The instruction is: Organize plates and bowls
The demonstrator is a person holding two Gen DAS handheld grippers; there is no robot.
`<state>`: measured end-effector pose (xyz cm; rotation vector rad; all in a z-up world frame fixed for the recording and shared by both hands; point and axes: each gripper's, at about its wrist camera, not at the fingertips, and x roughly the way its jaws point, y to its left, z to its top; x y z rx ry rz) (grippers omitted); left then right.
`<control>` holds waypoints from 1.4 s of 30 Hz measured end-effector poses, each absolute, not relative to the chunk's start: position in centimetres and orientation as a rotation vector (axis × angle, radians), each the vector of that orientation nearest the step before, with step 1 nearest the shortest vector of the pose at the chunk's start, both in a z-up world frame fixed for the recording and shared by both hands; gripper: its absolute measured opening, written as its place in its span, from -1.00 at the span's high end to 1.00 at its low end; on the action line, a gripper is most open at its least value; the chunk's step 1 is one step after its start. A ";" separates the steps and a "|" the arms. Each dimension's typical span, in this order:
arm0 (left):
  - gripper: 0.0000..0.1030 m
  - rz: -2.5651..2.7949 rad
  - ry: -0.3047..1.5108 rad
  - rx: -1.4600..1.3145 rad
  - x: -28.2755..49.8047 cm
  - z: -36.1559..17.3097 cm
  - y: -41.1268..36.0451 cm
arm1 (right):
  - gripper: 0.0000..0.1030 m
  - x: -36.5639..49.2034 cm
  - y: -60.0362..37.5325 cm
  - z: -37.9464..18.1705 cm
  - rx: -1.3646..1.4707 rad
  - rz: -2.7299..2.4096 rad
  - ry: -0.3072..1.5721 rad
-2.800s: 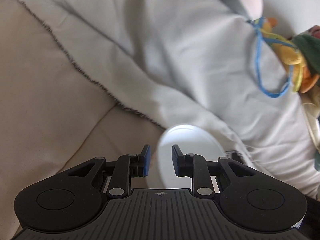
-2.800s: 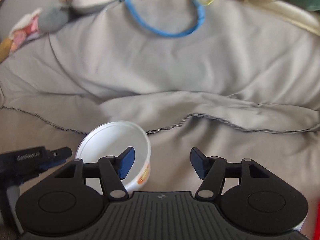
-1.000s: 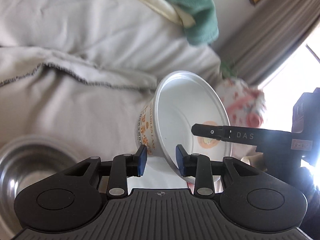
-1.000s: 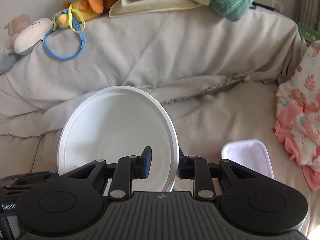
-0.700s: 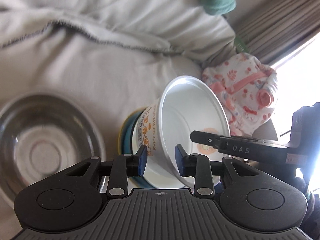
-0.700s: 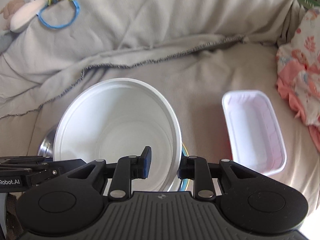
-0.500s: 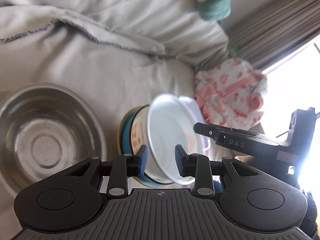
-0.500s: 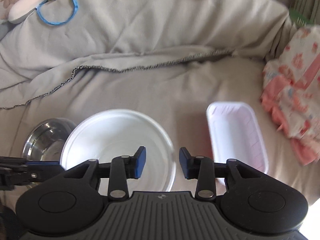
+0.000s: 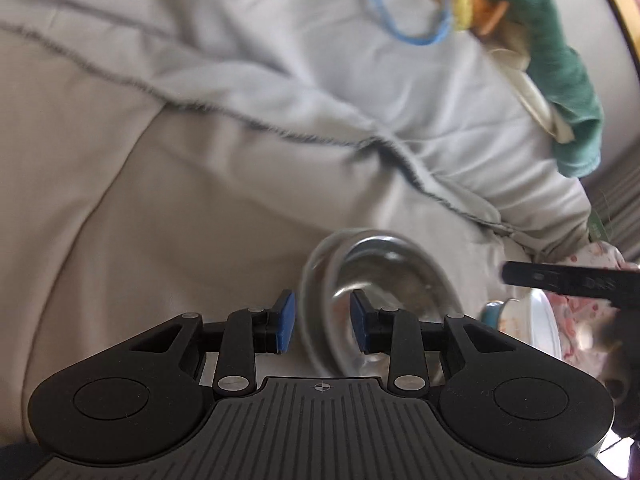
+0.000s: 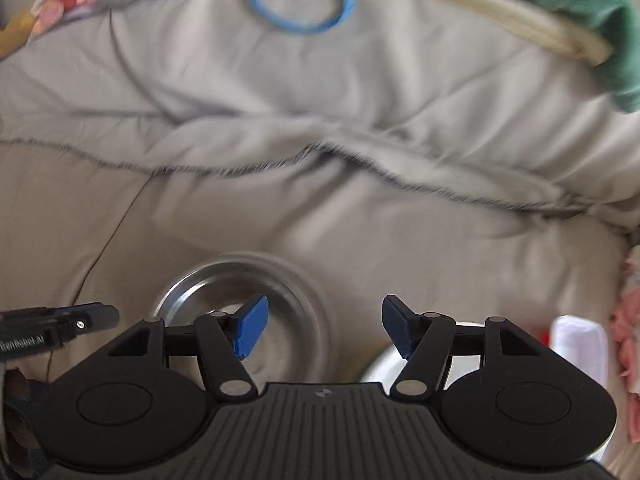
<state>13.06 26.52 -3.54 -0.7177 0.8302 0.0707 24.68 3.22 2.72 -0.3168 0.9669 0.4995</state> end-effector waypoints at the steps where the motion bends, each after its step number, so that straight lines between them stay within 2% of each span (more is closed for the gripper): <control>1: 0.34 0.047 0.839 -0.751 13.3 -4.2 26.8 | -0.24 25.6 4.4 1.7 -0.322 0.493 1.012; 6: 0.34 -0.060 0.898 -0.927 14.0 -8.0 27.6 | -0.24 28.4 8.2 -2.9 -0.438 0.380 1.087; 8: 0.12 -0.014 0.909 -0.911 14.1 -8.6 27.5 | -0.24 29.1 8.8 -4.2 -0.469 0.355 1.112; 10: 0.08 -0.010 0.908 -0.928 14.2 -9.0 27.5 | -0.24 29.6 9.1 -5.1 -0.474 0.339 1.133; 15: 0.16 -0.046 0.927 -0.949 14.8 -9.6 27.3 | -0.24 29.9 9.9 -6.9 -0.461 0.354 1.189; 18: 0.29 -0.108 0.956 -0.956 15.5 -10.4 26.8 | -0.33 30.0 10.0 -8.0 -0.447 0.350 1.203; 21: 0.27 -0.095 0.969 -0.901 15.8 -10.1 26.0 | -0.40 30.1 9.6 -8.1 -0.390 0.340 1.211; 31: 0.23 0.000 0.883 -0.888 15.3 -9.9 27.4 | -0.40 29.4 7.7 -7.6 -0.210 0.439 1.249; 35: 0.27 0.024 0.808 -0.900 15.0 -9.6 27.8 | -0.32 28.3 7.5 -6.8 -0.223 0.446 1.176; 42: 0.28 0.202 0.537 -0.705 11.6 -3.5 26.3 | -0.32 22.1 2.7 1.2 -0.205 0.521 0.824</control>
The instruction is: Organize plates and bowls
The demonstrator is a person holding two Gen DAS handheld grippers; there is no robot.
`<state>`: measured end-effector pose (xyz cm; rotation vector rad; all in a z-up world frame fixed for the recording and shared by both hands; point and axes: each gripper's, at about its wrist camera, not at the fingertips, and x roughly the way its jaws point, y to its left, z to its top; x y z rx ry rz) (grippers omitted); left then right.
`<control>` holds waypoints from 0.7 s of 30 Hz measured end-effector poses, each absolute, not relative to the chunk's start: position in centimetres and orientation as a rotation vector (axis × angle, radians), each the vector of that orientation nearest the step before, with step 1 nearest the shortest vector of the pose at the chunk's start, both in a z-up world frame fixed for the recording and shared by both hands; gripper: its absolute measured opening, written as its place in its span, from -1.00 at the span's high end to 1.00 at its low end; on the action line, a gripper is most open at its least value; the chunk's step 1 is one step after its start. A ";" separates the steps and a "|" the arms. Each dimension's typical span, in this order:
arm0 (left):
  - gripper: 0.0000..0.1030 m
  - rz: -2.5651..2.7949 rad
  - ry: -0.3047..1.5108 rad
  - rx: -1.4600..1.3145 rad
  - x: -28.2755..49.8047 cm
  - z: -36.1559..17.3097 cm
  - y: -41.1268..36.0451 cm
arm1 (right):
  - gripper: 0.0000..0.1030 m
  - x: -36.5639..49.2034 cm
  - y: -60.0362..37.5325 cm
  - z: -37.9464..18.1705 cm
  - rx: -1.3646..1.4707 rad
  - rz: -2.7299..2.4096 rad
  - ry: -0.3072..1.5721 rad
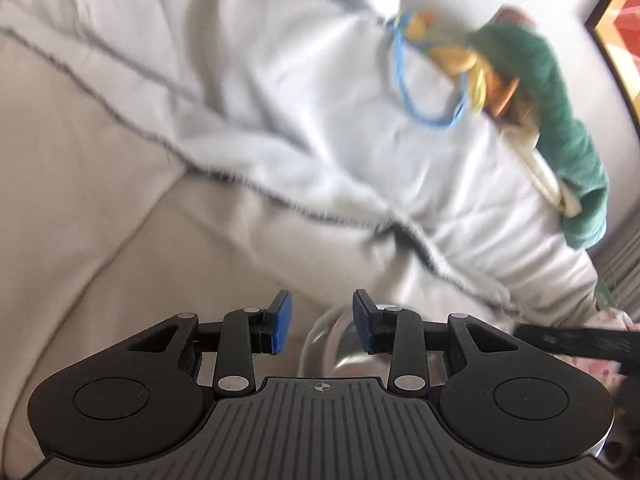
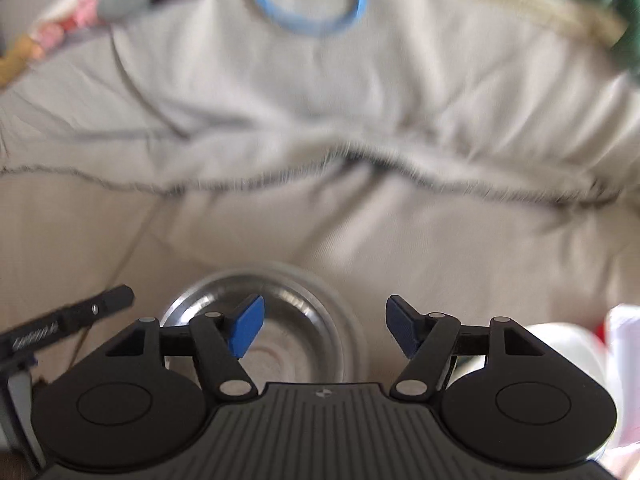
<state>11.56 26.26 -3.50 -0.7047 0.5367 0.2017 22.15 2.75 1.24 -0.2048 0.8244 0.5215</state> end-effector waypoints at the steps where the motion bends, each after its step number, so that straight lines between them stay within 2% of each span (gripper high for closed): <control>1: 0.28 0.177 0.521 -0.709 11.3 -2.9 25.7 | -0.32 21.5 1.3 2.3 -0.202 0.521 0.793; 3: 0.32 0.082 0.507 -0.705 11.3 -1.7 24.1 | -0.32 20.8 -2.1 3.8 -0.166 0.510 0.743; 5: 0.56 -0.047 0.509 -0.694 11.8 -0.7 21.8 | -0.33 20.8 -5.8 4.6 -0.108 0.491 0.712; 6: 0.57 -0.109 0.520 -0.690 12.4 -0.3 20.5 | -0.33 20.9 -7.4 4.7 -0.083 0.476 0.702; 14: 0.56 -0.245 0.675 -0.527 17.9 2.7 10.5 | -0.33 23.9 -15.2 0.7 0.022 0.381 0.673; 21: 0.56 -0.158 0.786 -0.446 20.9 1.3 7.5 | -0.27 27.0 -17.6 -2.8 0.158 0.416 0.664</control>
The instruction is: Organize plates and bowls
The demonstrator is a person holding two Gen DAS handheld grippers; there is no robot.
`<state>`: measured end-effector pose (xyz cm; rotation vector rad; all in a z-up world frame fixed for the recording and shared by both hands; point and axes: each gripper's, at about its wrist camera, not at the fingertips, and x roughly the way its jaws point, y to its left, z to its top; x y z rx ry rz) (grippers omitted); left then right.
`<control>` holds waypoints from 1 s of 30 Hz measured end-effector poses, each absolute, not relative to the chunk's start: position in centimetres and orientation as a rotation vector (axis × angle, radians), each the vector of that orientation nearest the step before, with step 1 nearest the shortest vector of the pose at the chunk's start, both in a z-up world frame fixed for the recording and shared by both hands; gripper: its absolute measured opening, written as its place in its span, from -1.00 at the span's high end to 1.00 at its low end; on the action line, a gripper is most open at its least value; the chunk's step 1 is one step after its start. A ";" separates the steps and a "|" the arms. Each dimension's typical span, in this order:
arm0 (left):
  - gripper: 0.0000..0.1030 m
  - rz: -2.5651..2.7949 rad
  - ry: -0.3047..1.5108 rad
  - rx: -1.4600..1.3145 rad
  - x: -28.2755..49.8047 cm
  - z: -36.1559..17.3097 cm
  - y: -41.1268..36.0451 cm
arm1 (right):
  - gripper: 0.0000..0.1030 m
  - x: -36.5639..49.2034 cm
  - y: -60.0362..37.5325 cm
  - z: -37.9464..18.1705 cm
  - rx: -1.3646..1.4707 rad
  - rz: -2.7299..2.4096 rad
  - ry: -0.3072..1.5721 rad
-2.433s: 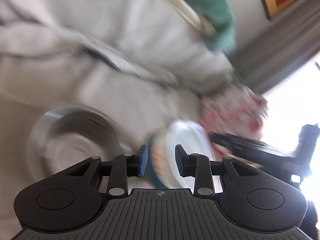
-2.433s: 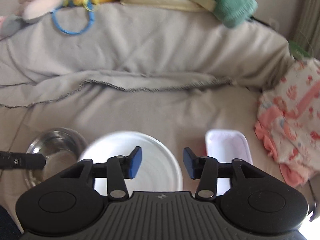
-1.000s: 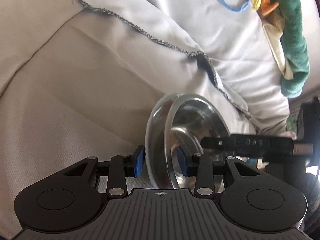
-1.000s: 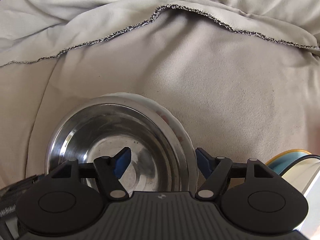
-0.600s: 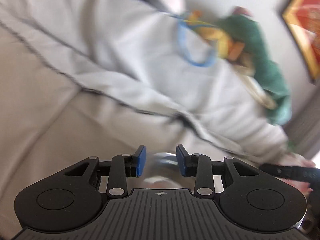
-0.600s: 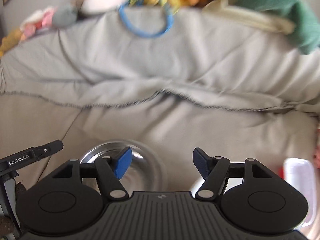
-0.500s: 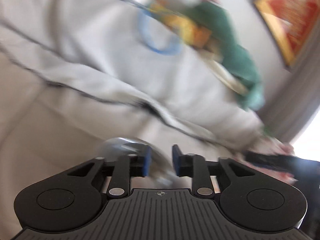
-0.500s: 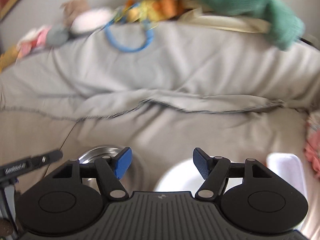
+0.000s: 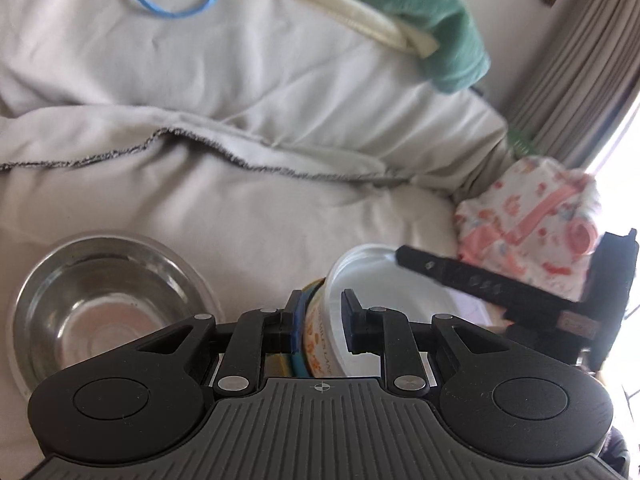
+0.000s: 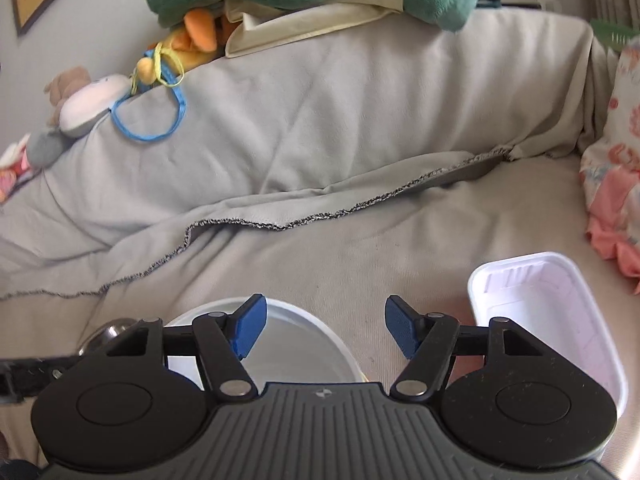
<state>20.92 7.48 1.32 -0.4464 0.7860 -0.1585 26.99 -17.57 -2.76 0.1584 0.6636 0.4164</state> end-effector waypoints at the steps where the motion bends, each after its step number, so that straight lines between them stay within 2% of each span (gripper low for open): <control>1: 0.56 -0.140 0.799 -0.434 21.3 1.0 7.3 | -0.27 27.1 -17.9 -3.0 0.173 0.431 0.661; 3: 0.44 -0.119 0.824 -0.428 21.8 0.5 7.1 | -0.27 27.0 -18.4 -3.3 0.189 0.448 0.645; 5: 0.22 -0.096 0.845 -0.425 22.1 0.1 6.9 | -0.27 26.8 -18.9 -3.7 0.198 0.448 0.638; 8: 0.21 -0.074 0.870 -0.413 22.6 -0.1 6.4 | -0.27 26.8 -19.4 -4.3 0.210 0.446 0.651; 10: 0.28 -0.057 0.883 -0.402 22.7 0.0 6.1 | -0.27 26.6 -19.6 -4.4 0.201 0.439 0.649; 21: 0.29 -0.049 0.884 -0.433 20.9 2.0 5.8 | -0.28 26.3 -22.1 -5.0 0.280 0.436 0.694; 30: 0.20 -0.013 0.967 -0.473 22.7 -0.3 5.7 | -0.37 27.8 -23.3 -8.2 0.395 0.465 0.871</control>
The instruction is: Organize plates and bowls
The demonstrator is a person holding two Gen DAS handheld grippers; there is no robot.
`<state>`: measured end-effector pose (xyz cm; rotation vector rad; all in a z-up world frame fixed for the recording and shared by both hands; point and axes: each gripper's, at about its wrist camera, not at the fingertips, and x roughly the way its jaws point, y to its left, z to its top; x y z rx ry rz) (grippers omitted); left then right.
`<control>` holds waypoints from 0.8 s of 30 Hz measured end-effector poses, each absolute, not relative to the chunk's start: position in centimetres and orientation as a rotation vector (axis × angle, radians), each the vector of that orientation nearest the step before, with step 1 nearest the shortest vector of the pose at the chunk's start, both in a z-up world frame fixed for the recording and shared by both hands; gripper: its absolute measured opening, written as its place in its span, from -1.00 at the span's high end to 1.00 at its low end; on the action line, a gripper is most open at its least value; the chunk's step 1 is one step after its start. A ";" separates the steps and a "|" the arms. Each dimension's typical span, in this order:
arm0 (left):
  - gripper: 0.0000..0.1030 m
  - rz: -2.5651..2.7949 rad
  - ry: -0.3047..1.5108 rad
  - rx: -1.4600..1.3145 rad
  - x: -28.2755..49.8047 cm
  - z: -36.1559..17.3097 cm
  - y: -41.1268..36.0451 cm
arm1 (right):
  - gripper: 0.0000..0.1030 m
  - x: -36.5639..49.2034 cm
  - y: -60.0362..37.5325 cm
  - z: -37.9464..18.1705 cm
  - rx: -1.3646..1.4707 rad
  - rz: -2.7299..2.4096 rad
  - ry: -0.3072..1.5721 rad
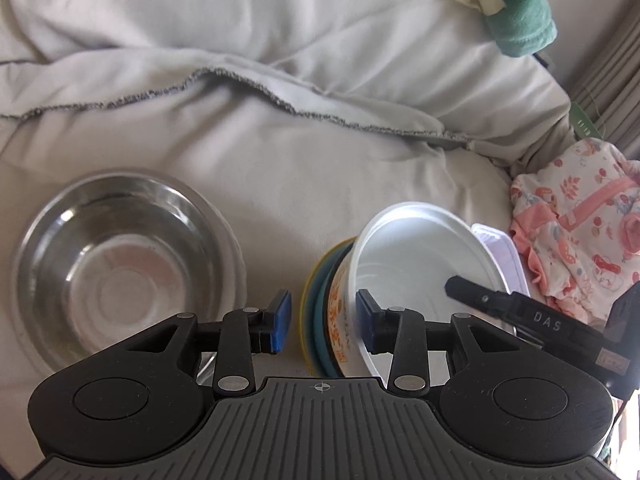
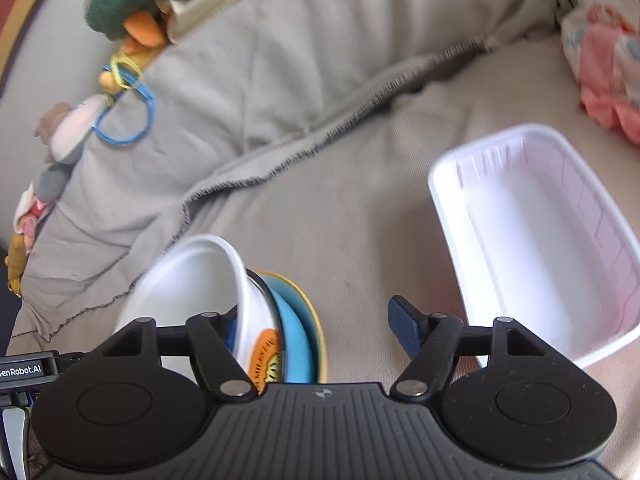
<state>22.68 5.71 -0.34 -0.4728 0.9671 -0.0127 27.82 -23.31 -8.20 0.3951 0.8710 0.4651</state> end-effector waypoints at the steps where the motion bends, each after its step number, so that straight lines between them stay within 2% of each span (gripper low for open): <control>1: 0.20 -0.013 0.976 -0.472 23.0 -0.6 5.5 | -0.37 27.9 -23.2 -8.5 0.392 0.461 0.884; 7: 0.18 0.003 1.046 -0.445 24.0 -2.5 4.7 | -0.37 28.6 -22.7 -10.1 0.462 0.566 1.008; 9: 0.24 -0.011 1.063 -0.453 24.1 -3.0 4.5 | -0.37 28.6 -22.4 -10.6 0.482 0.596 1.046; 12: 0.23 -0.032 1.087 -0.475 24.3 -3.6 4.2 | -0.36 28.1 -21.6 -10.6 0.445 0.601 1.046; 15: 0.23 -0.033 1.106 -0.454 24.4 -4.0 3.7 | -0.26 27.8 -21.2 -10.7 0.469 0.656 1.063; 24: 0.25 -0.032 1.123 -0.525 24.4 -4.2 4.4 | -0.26 27.5 -20.2 -11.2 0.433 0.665 1.106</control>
